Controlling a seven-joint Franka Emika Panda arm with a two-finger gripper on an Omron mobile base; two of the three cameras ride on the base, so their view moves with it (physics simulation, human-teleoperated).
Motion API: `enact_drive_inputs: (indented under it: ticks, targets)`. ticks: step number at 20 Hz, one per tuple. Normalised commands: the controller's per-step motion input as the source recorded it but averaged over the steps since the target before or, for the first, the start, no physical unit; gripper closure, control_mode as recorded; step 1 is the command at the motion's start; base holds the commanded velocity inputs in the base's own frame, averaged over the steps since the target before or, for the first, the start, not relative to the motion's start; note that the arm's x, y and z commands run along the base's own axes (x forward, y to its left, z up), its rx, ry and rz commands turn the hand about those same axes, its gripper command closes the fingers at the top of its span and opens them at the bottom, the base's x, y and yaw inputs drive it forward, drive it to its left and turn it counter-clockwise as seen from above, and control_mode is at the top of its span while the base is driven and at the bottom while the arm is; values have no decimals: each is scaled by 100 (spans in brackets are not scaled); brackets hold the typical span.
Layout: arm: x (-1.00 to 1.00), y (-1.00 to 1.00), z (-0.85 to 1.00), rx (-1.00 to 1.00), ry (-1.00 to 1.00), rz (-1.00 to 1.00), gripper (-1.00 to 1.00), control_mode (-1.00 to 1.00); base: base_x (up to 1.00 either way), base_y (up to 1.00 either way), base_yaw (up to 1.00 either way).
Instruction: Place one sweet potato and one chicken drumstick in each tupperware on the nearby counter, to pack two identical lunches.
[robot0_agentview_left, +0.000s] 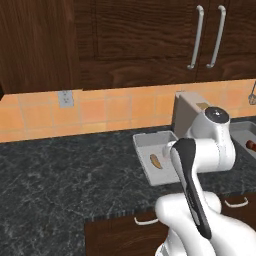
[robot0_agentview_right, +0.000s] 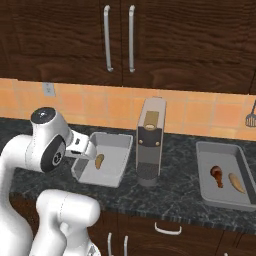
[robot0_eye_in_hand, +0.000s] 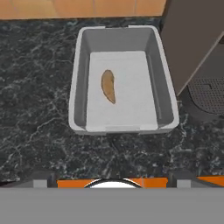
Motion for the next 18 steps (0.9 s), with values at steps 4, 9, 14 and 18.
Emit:
enact_drive_inputs:
  ticks: [4,9,14,18]
  targets:
    - [0,0,0,0,0,0,-100,100,-91,-40,-12]
    - [0,0,0,0,0,0,-100,100,-12,-100,-21]
    - [0,0,0,0,0,0,-100,100,0,-100,-15]
    - [0,0,0,0,0,0,-100,100,0,-100,-12]
